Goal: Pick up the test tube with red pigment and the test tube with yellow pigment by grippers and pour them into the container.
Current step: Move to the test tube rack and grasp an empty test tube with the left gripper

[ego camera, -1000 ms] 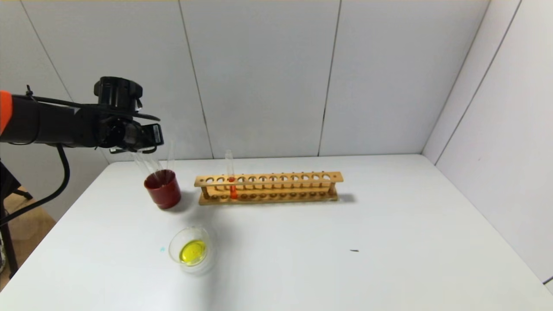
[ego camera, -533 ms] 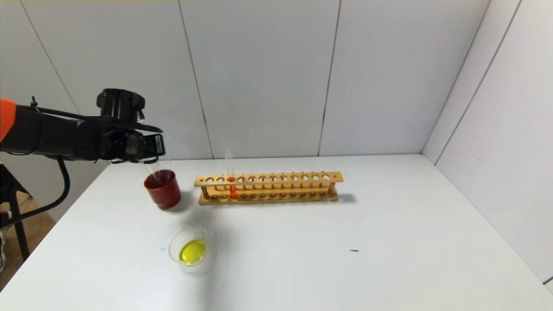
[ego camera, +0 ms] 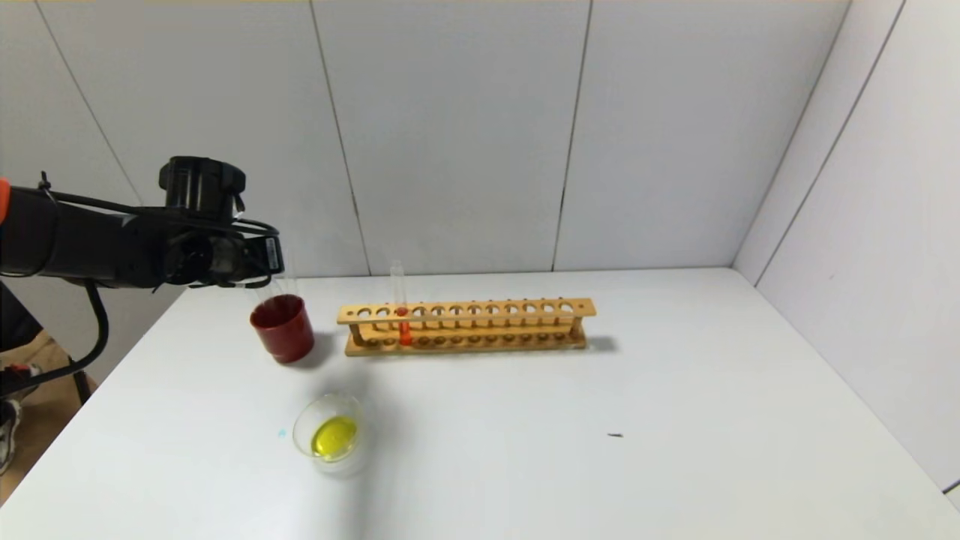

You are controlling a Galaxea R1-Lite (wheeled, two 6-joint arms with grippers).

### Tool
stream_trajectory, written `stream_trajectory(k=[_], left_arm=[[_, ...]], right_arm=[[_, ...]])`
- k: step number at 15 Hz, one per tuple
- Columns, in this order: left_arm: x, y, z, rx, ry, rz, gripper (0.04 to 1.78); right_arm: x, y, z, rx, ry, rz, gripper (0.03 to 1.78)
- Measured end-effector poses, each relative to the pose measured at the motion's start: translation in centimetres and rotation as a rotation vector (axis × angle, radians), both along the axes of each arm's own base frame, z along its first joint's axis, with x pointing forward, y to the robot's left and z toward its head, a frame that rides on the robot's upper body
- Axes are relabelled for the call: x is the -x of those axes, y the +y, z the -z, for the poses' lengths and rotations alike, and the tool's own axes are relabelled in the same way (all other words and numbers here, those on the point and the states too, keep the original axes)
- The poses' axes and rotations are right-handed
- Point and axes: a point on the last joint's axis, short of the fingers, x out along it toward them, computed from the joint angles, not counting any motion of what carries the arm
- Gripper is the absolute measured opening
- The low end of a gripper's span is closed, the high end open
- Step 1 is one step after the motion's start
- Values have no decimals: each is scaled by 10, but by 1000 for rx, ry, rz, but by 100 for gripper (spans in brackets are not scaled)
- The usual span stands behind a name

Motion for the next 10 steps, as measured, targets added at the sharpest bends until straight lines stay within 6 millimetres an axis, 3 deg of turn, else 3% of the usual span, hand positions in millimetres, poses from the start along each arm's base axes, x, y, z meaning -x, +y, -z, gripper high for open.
stream_trajectory(k=[3, 5, 7, 10], left_arm=[[7, -6, -10, -16, -22, 26, 138], [15, -15, -16, -20, -29, 53, 160], [26, -27, -19, -41, -27, 98, 172], [38, -42, -24, -46, -34, 143, 175]], right_arm=[[0, 0, 0, 0, 0, 0, 171], [0, 0, 0, 0, 0, 0, 171], [0, 0, 0, 0, 0, 0, 171], [0, 0, 0, 0, 0, 0, 171]])
